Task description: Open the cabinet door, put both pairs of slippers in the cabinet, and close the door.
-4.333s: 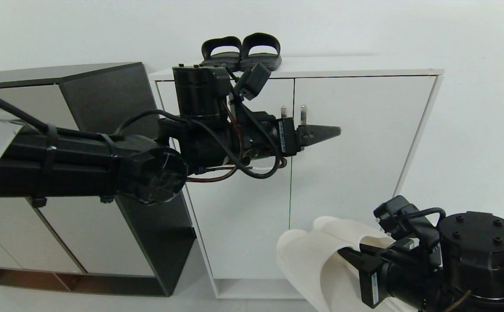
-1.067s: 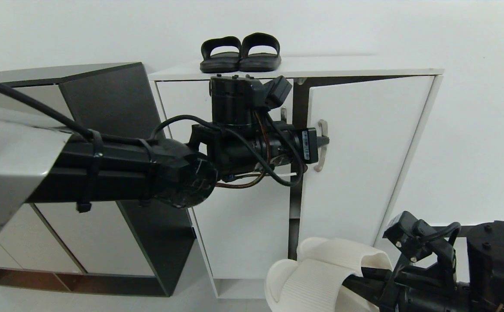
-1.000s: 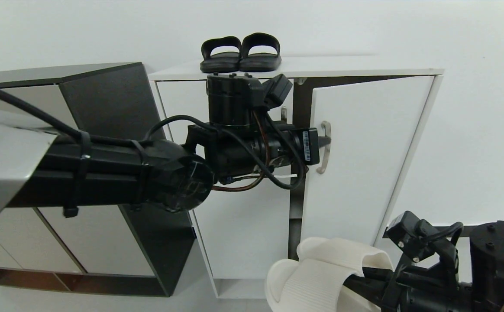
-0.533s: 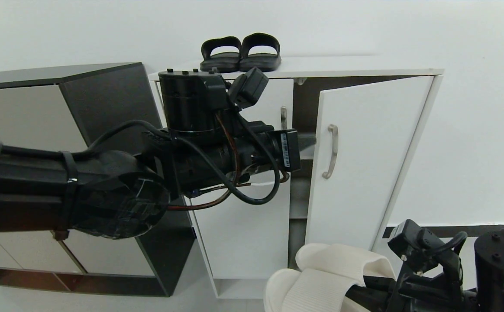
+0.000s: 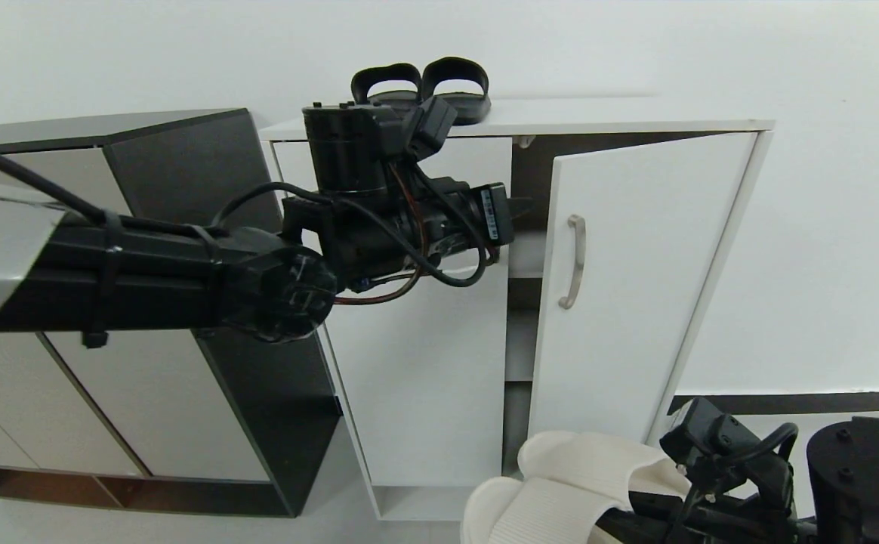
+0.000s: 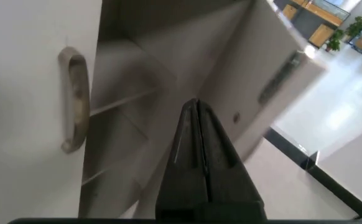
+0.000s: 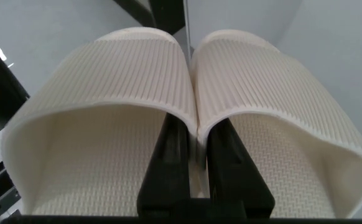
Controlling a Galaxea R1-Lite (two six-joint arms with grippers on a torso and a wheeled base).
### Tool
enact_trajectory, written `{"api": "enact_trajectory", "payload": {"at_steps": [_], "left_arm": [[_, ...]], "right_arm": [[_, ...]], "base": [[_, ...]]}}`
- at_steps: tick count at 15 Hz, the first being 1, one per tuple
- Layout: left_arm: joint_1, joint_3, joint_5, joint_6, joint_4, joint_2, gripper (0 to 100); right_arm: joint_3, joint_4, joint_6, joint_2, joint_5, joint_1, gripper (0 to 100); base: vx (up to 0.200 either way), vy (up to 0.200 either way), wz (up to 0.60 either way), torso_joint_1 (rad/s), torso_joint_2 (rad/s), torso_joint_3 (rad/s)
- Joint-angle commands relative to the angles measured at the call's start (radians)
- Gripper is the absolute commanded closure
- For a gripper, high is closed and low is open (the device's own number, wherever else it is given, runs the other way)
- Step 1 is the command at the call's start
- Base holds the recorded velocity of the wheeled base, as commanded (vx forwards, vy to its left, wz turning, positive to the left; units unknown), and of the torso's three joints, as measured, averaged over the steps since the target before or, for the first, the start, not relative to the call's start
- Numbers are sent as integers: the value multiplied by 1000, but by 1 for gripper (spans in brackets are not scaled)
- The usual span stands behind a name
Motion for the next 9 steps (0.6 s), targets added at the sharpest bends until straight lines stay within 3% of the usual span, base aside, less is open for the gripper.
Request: {"api": "enact_trajectory", "payload": {"at_steps": [1,7,9], "left_arm": [[3,-65,0,-1,5,88,100],[-31,-97,15,-1,5,118,100],[-73,-78,84,10,-4,98,100]], "right_arm": [[0,-1,0,6,1,2,100],[0,21,6,29,1,2,100],[0,21,6,25,-2,23,100]], "base": [[0,0,0,0,0,0],[0,0,0,0,0,0],[-200,0,0,5,0,-5]]}}
